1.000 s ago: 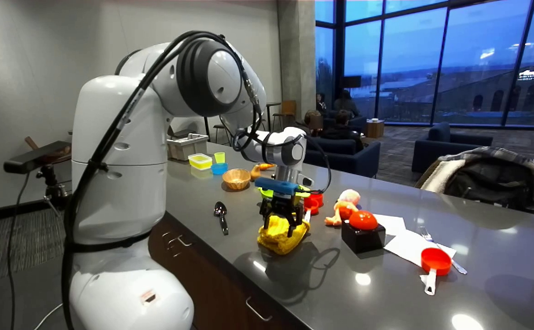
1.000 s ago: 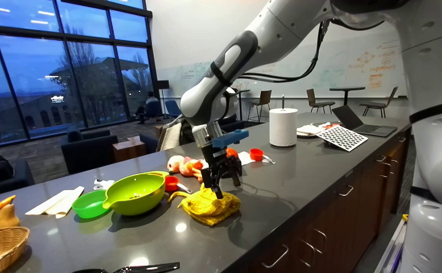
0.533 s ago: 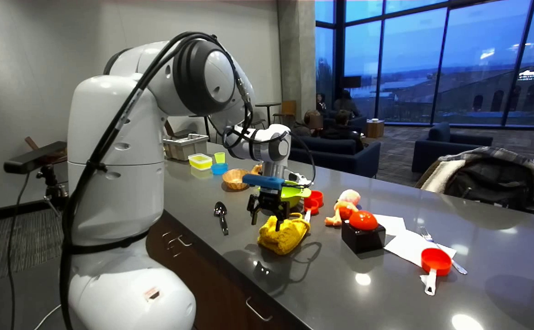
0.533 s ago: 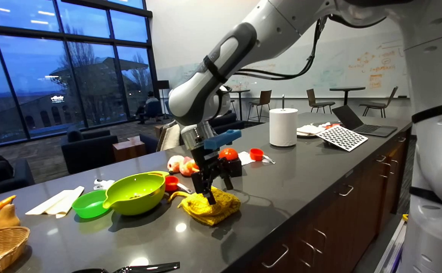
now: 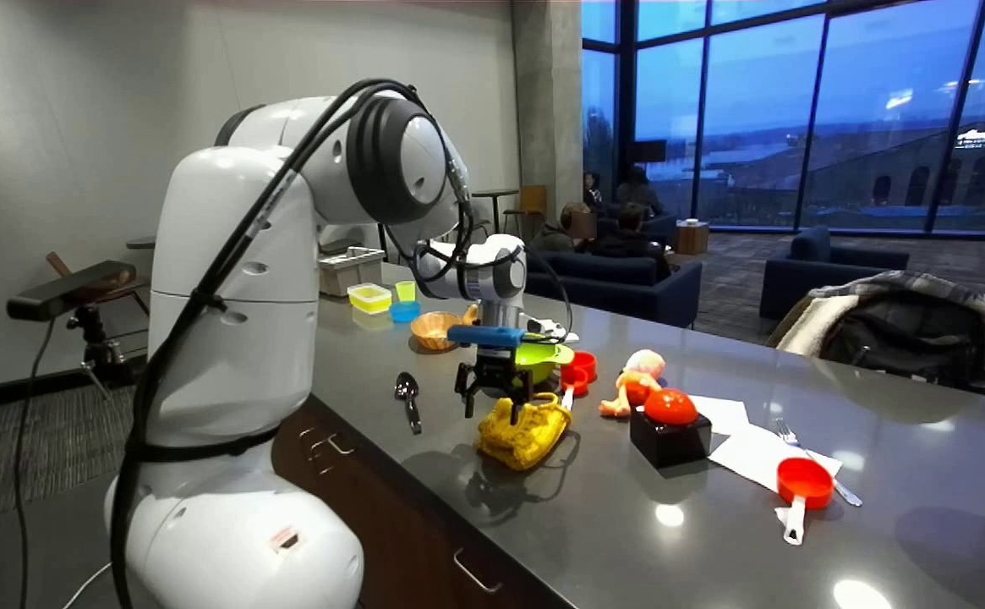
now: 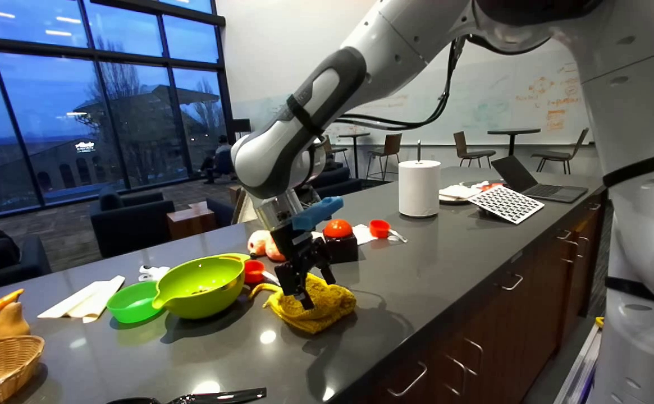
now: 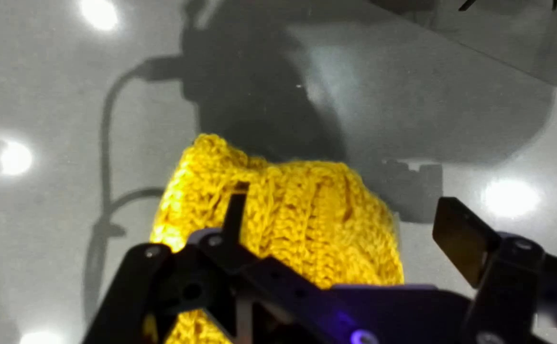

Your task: Unfold the yellow cloth and then fold it again

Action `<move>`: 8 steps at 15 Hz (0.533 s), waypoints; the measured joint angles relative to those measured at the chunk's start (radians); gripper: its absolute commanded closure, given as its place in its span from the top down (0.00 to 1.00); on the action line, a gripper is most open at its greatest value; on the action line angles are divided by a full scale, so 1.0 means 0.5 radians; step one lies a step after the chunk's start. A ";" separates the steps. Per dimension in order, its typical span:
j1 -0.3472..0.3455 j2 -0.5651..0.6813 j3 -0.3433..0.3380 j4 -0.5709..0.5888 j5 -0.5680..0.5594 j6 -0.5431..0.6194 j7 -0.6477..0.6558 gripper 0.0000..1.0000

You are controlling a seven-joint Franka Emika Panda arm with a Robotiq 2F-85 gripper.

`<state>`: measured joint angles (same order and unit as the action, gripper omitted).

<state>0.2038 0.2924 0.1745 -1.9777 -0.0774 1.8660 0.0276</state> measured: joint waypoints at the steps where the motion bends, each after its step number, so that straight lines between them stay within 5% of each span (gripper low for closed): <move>1: 0.001 0.030 0.003 0.034 -0.013 -0.006 -0.011 1.00; 8: 0.027 0.200 0.051 0.263 0.005 0.013 -0.087 1.00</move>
<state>0.2171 0.3927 0.2001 -1.8463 -0.0749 1.8724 -0.0158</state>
